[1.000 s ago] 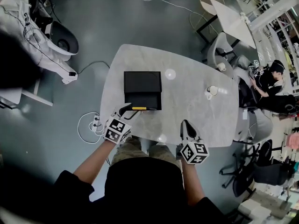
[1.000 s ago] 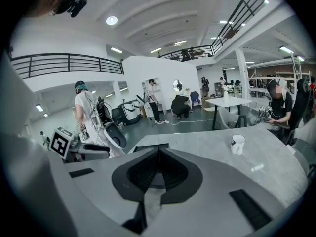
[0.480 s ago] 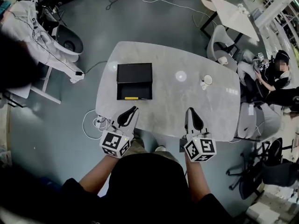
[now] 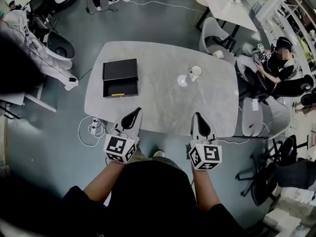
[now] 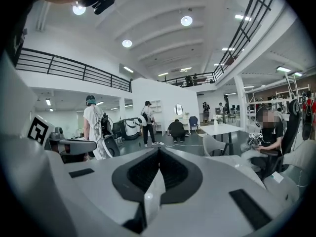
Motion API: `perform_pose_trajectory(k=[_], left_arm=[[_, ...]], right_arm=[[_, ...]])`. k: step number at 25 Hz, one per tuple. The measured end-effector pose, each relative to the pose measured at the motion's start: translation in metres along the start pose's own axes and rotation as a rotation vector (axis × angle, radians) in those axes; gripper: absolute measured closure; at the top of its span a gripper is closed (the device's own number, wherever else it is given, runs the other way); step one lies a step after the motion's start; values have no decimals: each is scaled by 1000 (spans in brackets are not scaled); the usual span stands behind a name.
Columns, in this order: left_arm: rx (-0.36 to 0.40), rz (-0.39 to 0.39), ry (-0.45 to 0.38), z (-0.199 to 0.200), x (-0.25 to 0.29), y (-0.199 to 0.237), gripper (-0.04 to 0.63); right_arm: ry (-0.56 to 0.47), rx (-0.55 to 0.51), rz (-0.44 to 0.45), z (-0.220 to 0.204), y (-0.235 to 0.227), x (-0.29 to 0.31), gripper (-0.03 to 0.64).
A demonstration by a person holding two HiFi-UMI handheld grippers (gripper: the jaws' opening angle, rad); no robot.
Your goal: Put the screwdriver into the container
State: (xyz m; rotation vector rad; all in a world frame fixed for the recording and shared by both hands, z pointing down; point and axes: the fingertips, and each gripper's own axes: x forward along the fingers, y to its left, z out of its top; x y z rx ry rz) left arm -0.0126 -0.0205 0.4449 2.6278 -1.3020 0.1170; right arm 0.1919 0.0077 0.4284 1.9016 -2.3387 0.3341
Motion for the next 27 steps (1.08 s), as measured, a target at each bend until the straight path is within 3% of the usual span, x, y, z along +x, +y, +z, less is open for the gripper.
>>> perform_pose_trajectory(k=[17,27], left_arm=[[-17,-31,24,-15,-4,-42,578],[0,-49,34,-7,-3,-32,580]], right_arm=[[7,-15,-13,-12,-1,-30,606],[0,7,-4,-10,11,-17,606]])
